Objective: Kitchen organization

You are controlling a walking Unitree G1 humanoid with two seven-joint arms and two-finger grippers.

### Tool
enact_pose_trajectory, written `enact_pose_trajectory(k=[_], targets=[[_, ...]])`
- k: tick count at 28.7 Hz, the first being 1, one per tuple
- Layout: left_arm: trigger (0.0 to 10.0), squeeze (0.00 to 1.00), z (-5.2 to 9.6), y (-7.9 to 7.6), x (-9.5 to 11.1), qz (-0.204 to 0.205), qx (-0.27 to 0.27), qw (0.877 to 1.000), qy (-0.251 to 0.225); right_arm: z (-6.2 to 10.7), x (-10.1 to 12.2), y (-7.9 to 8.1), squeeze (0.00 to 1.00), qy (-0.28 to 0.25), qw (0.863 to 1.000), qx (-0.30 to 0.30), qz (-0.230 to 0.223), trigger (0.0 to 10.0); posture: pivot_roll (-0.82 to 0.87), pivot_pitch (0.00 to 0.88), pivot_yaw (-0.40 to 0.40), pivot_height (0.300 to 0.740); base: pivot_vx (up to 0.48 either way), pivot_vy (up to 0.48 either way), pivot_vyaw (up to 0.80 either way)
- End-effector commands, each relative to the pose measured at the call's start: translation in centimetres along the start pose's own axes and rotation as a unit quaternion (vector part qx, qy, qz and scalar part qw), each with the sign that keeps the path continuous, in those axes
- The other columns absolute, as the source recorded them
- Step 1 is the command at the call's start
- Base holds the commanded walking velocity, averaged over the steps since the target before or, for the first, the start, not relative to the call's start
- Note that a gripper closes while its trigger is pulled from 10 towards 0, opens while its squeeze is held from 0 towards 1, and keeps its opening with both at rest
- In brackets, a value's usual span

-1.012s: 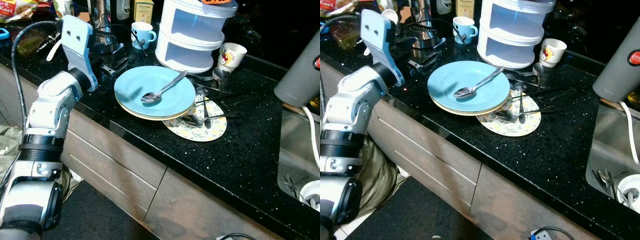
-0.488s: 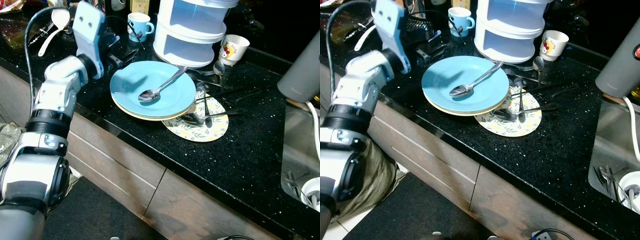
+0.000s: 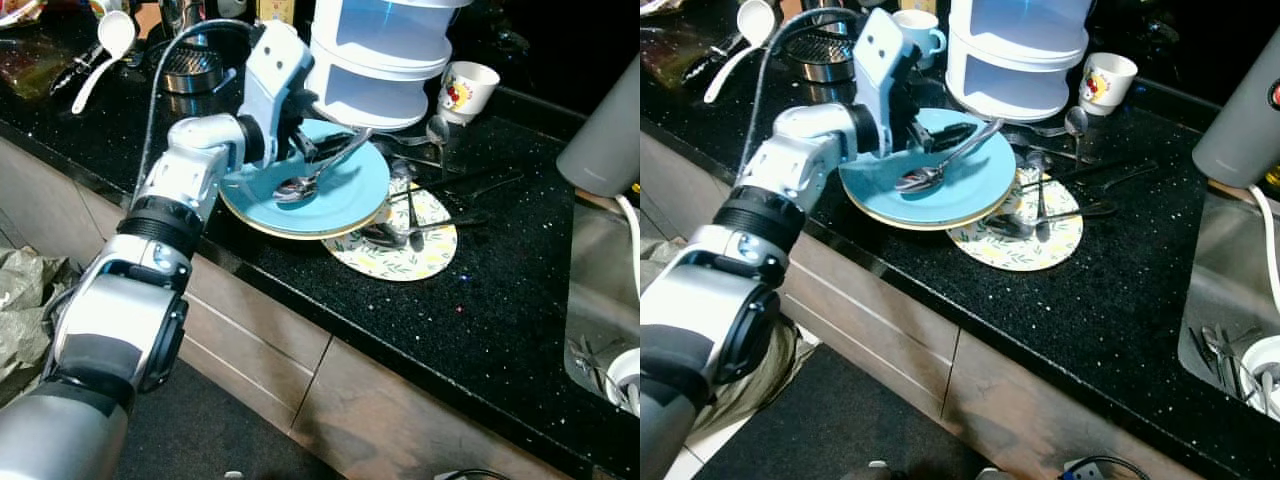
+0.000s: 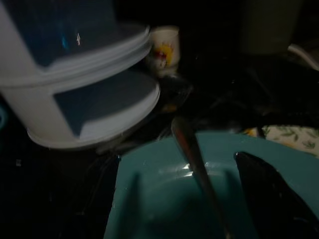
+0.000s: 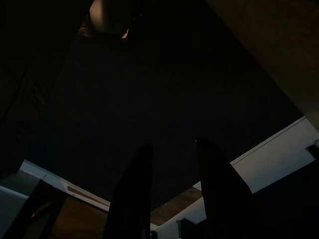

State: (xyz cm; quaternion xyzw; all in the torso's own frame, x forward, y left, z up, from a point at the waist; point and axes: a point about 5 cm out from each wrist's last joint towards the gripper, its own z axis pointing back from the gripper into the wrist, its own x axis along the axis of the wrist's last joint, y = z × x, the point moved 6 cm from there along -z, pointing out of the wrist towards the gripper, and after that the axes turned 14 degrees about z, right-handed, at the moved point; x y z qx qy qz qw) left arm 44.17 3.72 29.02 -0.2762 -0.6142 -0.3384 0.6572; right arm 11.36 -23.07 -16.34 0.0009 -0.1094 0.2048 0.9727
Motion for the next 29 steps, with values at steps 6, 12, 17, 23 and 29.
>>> enact_pose_trajectory(k=[6,12,17,23,29], targets=[[10.0,0.0,-0.6,-0.5,-1.2,0.073,-0.013,0.996,0.04,0.0,-0.7,0.0,0.0,0.005,1.0,-0.002,-0.012,10.0,0.01,0.118,-0.057,0.74,0.0,0.0,0.0],[10.0,0.0,-0.6,-1.2,-2.0,0.08,-0.04,0.993,0.074,0.0,-0.6,0.0,0.0,0.003,1.0,-0.004,-0.013,10.0,0.01,0.117,-0.054,0.74,0.0,0.0,0.0],[10.0,0.0,-0.5,-1.6,-2.4,0.067,-0.054,0.992,0.096,0.0,-0.5,0.0,0.0,0.002,1.0,-0.004,-0.013,10.0,0.01,0.116,-0.054,0.74,0.0,0.0,0.0],[10.0,0.0,-0.3,-1.0,-3.0,0.057,-0.035,0.991,0.119,0.0,-0.4,0.0,0.0,0.001,1.0,-0.003,-0.013,10.0,0.02,0.115,-0.049,0.74,0.0,0.0,0.0],[10.0,0.0,0.0,0.0,-4.2,0.066,-0.004,0.987,0.147,0.0,-0.3,0.1,0.0,-0.001,1.0,-0.003,-0.014,10.0,0.01,0.114,-0.045,0.74,0.0,0.0,0.0]])
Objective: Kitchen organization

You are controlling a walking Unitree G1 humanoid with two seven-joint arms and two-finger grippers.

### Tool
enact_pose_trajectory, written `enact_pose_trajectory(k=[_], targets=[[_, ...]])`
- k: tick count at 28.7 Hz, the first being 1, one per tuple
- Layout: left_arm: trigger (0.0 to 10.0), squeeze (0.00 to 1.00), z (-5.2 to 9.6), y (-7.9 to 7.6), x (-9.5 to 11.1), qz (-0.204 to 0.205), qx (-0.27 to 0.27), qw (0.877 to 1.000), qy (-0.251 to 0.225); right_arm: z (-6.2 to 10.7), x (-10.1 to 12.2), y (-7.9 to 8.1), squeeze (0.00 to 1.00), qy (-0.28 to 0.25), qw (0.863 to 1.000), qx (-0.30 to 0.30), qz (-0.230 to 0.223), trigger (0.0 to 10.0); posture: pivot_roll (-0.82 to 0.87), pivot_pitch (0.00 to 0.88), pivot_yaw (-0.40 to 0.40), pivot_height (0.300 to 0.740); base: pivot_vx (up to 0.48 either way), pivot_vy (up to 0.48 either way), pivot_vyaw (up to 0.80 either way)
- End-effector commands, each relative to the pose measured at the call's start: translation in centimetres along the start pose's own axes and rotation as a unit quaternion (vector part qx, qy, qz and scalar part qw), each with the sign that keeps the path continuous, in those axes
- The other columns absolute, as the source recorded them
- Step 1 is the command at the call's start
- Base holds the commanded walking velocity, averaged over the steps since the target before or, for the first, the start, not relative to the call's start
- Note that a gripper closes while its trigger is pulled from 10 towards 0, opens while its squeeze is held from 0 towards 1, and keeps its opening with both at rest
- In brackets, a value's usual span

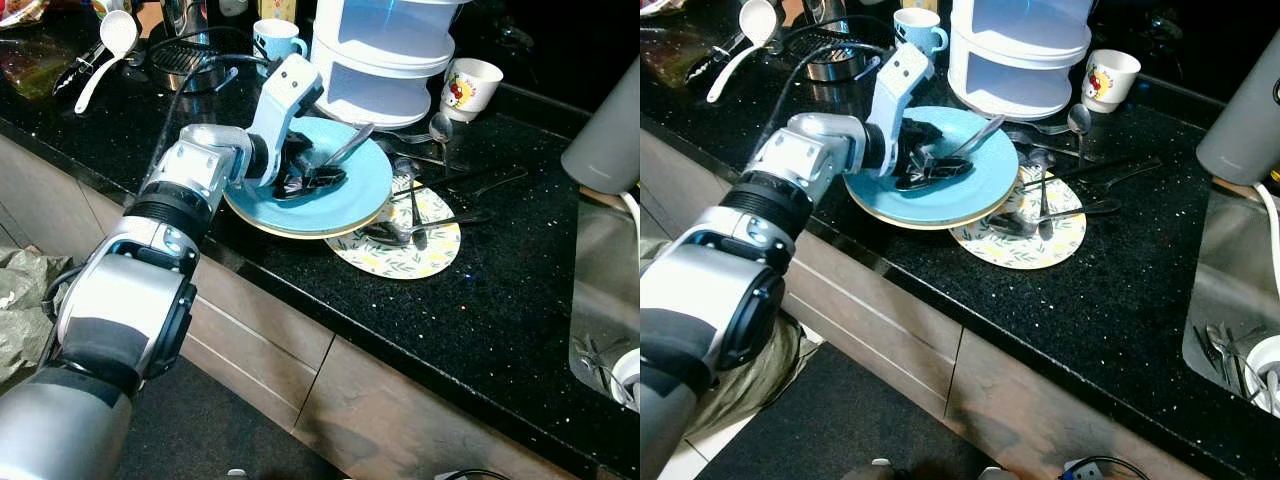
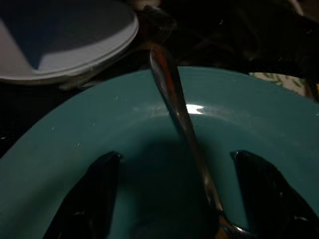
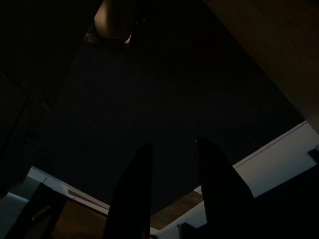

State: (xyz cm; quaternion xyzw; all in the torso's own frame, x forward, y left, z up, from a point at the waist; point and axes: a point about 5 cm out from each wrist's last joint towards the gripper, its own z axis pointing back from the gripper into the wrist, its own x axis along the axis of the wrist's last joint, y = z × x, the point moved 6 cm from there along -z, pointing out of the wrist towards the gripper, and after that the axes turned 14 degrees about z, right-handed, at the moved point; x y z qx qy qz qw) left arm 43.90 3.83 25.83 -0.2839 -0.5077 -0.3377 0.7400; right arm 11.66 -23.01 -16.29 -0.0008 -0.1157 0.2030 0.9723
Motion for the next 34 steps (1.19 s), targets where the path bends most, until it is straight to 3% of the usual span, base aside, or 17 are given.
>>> enact_pose_trajectory(k=[1,6,7,8,25,30,32,34], targets=[[10.0,0.0,-0.1,0.6,-1.4,0.015,0.019,0.999,0.034,0.0,-0.6,0.2,0.0,0.005,1.0,0.0,-0.012,10.0,0.01,0.112,-0.043,0.74,0.0,0.0,0.0],[10.0,0.0,-0.1,0.7,-2.0,0.029,0.016,0.999,0.043,0.0,-0.5,0.3,0.0,0.003,1.0,-0.001,-0.012,10.0,0.01,0.11,-0.038,0.74,0.0,0.0,0.0],[4.3,0.0,-0.1,0.7,-2.1,0.031,0.014,0.998,0.046,-0.1,-0.5,0.3,0.0,0.003,1.0,-0.001,-0.013,10.0,0.01,0.11,-0.038,0.74,0.0,0.0,0.0],[0.0,0.0,-0.1,0.6,-2.2,0.032,0.012,0.998,0.049,-0.1,-0.4,0.3,0.0,0.003,1.0,-0.001,-0.013,10.0,0.01,0.11,-0.036,0.74,0.0,0.0,0.0],[0.0,0.0,-0.1,0.4,-2.1,0.032,0.006,0.998,0.055,-0.1,-0.2,0.1,0.0,-0.002,1.0,-0.006,-0.01,10.0,0.02,0.092,-0.039,0.74,0.0,0.0,0.0],[0.0,0.0,0.2,0.5,-0.5,0.034,0.001,0.999,0.009,-0.1,0.2,0.0,0.0,-0.02,0.999,-0.012,-0.031,10.0,0.02,0.085,-0.043,0.74,0.0,0.0,0.0],[0.0,0.0,0.9,0.1,2.1,0.053,-0.024,0.997,-0.058,0.0,0.7,-0.2,0.0,-0.04,0.997,-0.023,-0.062,10.0,0.01,0.082,-0.044,0.74,0.0,0.0,0.0],[0.0,0.0,0.9,0.1,2.1,0.053,-0.024,0.997,-0.058,0.0,0.7,-0.2,0.0,-0.04,0.997,-0.023,-0.062,10.0,0.01,0.082,-0.044,0.74,0.0,0.0,0.0]])
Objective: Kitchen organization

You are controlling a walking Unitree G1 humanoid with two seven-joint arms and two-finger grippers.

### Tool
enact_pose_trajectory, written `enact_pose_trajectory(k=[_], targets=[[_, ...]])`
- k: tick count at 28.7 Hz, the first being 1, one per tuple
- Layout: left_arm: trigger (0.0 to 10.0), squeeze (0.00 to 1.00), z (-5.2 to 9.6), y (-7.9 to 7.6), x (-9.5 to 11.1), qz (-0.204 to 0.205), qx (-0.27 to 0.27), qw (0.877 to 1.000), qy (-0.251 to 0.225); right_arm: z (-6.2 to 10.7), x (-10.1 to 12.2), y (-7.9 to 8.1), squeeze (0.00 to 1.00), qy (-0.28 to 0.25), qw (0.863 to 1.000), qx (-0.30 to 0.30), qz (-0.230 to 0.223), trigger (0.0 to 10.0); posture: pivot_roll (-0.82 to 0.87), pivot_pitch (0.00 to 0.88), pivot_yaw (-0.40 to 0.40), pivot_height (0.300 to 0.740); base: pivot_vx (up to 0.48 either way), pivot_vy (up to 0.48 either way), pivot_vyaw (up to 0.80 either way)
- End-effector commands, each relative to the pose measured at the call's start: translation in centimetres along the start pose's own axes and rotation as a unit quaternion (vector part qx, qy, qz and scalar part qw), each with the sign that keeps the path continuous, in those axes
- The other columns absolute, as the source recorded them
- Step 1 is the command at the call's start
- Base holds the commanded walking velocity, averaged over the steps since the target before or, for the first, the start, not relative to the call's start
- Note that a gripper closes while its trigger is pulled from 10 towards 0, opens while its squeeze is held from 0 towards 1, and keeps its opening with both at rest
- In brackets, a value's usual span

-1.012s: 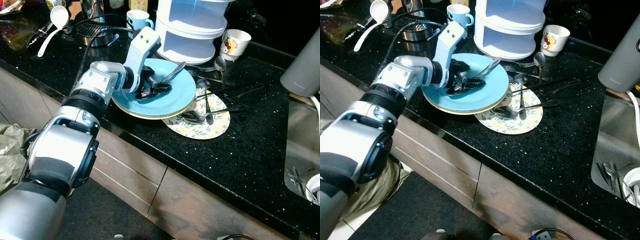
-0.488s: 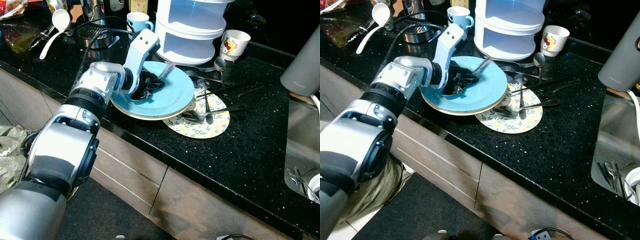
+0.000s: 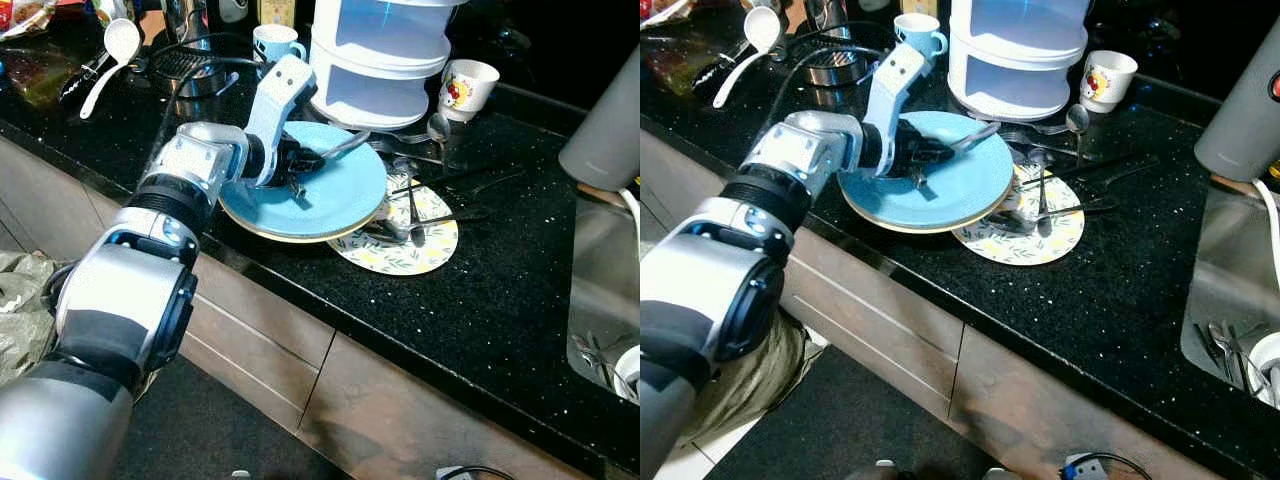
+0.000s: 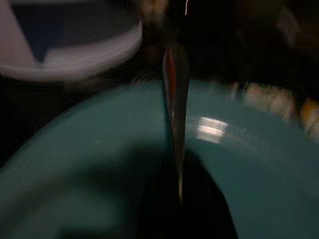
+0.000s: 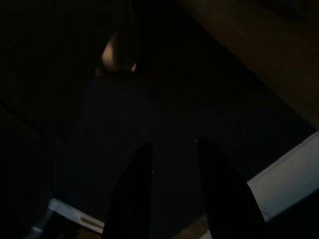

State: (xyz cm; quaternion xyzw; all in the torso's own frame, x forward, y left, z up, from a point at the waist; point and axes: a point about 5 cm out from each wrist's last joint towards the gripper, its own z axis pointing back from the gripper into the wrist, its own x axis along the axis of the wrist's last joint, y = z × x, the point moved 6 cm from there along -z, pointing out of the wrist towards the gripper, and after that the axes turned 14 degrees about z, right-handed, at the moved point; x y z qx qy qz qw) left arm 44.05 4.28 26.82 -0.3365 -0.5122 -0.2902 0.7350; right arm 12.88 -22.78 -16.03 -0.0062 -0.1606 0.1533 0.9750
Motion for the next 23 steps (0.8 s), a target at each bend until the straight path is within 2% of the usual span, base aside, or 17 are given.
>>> enact_pose_trajectory(k=[1,2,4,6,10,16,18,22,23], targets=[[0.0,0.0,0.7,-1.0,2.6,0.009,-0.036,0.998,-0.055,0.0,-0.4,0.0,0.0,-0.003,1.0,-0.007,-0.021,10.0,0.01,0.081,-0.047,0.74,0.0,0.0,0.0],[0.0,0.0,0.7,-1.0,2.6,0.009,-0.036,0.998,-0.055,0.0,-0.4,0.0,0.0,-0.003,1.0,-0.007,-0.021,10.0,0.01,0.081,-0.047,0.74,0.0,0.0,0.0],[0.0,0.0,1.6,-2.0,4.1,0.029,-0.083,0.992,-0.089,0.0,-0.2,0.2,0.0,-0.011,1.0,0.002,-0.024,10.0,0.02,0.082,-0.051,0.74,0.0,0.0,0.0],[0.0,0.0,1.6,-2.0,4.1,0.029,-0.083,0.992,-0.089,0.0,-0.2,0.2,0.0,-0.011,1.0,0.002,-0.024,10.0,0.02,0.082,-0.051,0.74,0.0,0.0,0.0],[0.0,0.0,2.7,-3.6,4.7,0.044,-0.142,0.983,-0.111,0.1,0.3,1.7,0.0,-0.022,0.997,0.074,0.002,10.0,0.03,0.082,-0.059,0.74,0.0,0.0,0.0],[0.0,0.0,3.7,-4.9,3.9,0.01,-0.178,0.976,-0.125,0.4,1.3,3.3,0.0,-0.055,0.989,0.138,0.021,10.0,0.03,0.084,-0.061,0.74,0.0,0.0,0.0],[0.0,0.0,3.7,-5.0,3.7,0.007,-0.178,0.976,-0.128,0.4,1.3,3.1,0.0,-0.054,0.99,0.129,0.025,10.0,0.02,0.083,-0.064,0.74,0.0,0.0,0.0],[0.0,0.0,4.1,-6.3,3.0,0.008,-0.196,0.968,-0.156,0.2,1.2,2.1,0.0,-0.048,0.995,0.089,0.019,10.0,0.02,0.082,-0.064,0.74,0.0,0.0,0.0],[4.7,0.0,4.3,-6.9,2.9,0.014,-0.206,0.963,-0.172,0.2,1.1,2.0,0.0,-0.047,0.995,0.085,0.014,10.0,0.02,0.081,-0.066,0.74,0.0,0.0,0.0]])
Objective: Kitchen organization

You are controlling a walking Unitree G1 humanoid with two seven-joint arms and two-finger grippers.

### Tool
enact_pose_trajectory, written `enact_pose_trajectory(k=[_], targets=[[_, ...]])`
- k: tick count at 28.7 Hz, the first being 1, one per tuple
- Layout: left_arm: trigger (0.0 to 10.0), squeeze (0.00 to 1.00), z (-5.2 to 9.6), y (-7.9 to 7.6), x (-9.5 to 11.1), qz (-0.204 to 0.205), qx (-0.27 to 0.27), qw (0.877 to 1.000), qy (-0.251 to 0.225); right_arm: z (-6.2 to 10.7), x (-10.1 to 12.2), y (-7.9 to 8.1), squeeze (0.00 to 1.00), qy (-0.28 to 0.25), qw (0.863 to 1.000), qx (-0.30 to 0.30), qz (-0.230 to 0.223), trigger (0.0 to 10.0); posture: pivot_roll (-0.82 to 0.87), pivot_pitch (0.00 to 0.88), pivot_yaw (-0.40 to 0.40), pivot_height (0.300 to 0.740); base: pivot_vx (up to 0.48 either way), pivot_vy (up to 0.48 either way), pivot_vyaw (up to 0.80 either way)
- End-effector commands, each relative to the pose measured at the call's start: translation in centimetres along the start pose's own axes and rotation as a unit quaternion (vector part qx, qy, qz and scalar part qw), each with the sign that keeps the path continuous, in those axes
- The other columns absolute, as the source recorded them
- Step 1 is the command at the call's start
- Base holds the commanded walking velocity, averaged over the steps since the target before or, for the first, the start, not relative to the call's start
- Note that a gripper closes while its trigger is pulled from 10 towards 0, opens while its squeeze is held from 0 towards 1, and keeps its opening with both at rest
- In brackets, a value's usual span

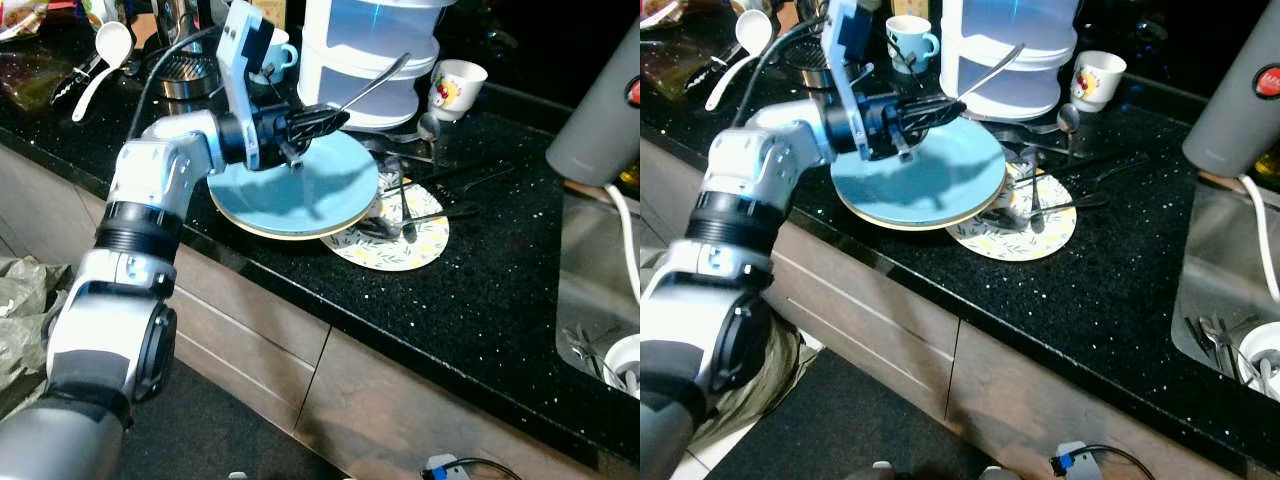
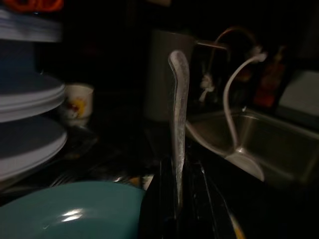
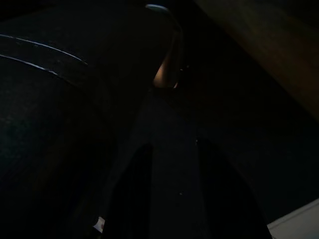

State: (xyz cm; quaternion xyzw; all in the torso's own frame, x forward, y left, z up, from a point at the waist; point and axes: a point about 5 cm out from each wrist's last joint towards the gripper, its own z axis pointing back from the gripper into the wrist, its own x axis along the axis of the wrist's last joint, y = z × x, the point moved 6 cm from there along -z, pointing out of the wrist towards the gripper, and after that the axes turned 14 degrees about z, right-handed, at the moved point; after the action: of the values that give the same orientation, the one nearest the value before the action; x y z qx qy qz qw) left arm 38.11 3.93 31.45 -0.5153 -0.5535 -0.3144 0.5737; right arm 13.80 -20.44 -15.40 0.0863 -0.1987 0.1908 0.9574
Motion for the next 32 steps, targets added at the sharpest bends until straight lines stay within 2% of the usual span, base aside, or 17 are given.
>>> enact_pose_trajectory(k=[1,2,6,11,13,18,20,23,25,26,27,29,32], targets=[[10.0,0.0,-0.4,-2.1,0.3,0.006,-0.033,0.999,-0.035,0.0,-0.6,0.1,0.0,0.003,1.0,-0.006,-0.022,10.0,0.02,0.081,-0.065,0.74,0.0,0.0,-0.78],[10.0,0.0,-0.4,-2.1,0.3,0.006,-0.033,0.999,-0.035,0.0,-0.6,0.1,0.0,0.003,1.0,-0.006,-0.022,10.0,0.02,0.081,-0.065,0.74,0.0,0.0,-0.78],[10.0,0.0,-0.1,-5.2,0.3,0.015,-0.079,0.994,-0.076,0.0,-0.5,0.4,0.0,-0.001,1.0,0.009,-0.028,10.0,0.03,0.081,-0.062,0.74,0.0,0.0,-0.79],[10.0,0.0,0.2,-6.5,0.0,0.021,-0.097,0.991,-0.092,0.0,-0.5,0.9,0.0,0.001,0.999,0.028,-0.02,10.0,0.03,0.079,-0.056,0.74,0.0,0.0,-0.8],[10.0,0.0,0.5,-7.6,-0.8,0.028,-0.104,0.989,-0.103,0.0,-0.5,1.2,0.0,0.004,0.999,0.042,-0.017,10.0,0.03,0.078,-0.057,0.74,0.0,0.0,-0.8],[10.0,0.0,0.6,-8.0,-1.4,0.04,-0.093,0.987,-0.123,0.0,-0.6,1.3,0.0,0.01,0.999,0.048,-0.009,10.0,0.03,0.077,-0.058,0.74,0.0,0.0,-0.8],[10.0,0.0,0.6,-8.1,-1.6,0.058,-0.079,0.985,-0.145,0.0,-0.6,1.2,0.0,0.009,0.999,0.046,-0.009,10.0,0.03,0.075,-0.058,0.74,0.0,0.0,-0.8],[10.0,0.0,0.6,-8.6,-1.7,0.068,-0.074,0.982,-0.162,0.3,0.2,0.5,0.0,-0.011,0.999,0.048,-0.006,10.0,0.03,0.072,-0.057,0.74,0.0,0.0,-0.8],[10.0,0.0,0.4,-9.0,-2.4,0.073,-0.074,0.982,-0.156,2.1,2.5,-2.7,0.0,-0.054,0.996,0.06,0.022,10.0,0.03,0.07,-0.059,0.74,0.0,0.0,-0.8],[10.0,0.0,0.4,-9.0,-2.4,0.073,-0.074,0.982,-0.156,2.1,2.5,-2.7,0.0,-0.054,0.996,0.06,0.022,10.0,0.03,0.07,-0.059,0.74,0.0,0.0,-0.8],[10.0,0.0,0.3,-9.2,-2.7,0.075,-0.073,0.983,-0.152,2.7,3.4,-3.7,0.0,-0.068,0.995,0.062,0.037,10.0,0.03,0.068,-0.059,0.74,0.0,0.0,-0.8],[10.0,0.0,0.1,-9.4,-3.1,0.077,-0.072,0.984,-0.146,3.1,3.9,-4.2,0.0,-0.078,0.994,0.065,0.045,10.0,0.03,0.068,-0.059,0.74,0.0,0.0,-0.8],[10.0,0.0,-0.3,-9.9,-3.9,0.084,-0.073,0.984,-0.137,3.3,3.8,-3.8,0.0,-0.075,0.991,0.094,0.056,10.0,0.04,0.064,-0.063,0.74,0.0,0.0,-0.8]])
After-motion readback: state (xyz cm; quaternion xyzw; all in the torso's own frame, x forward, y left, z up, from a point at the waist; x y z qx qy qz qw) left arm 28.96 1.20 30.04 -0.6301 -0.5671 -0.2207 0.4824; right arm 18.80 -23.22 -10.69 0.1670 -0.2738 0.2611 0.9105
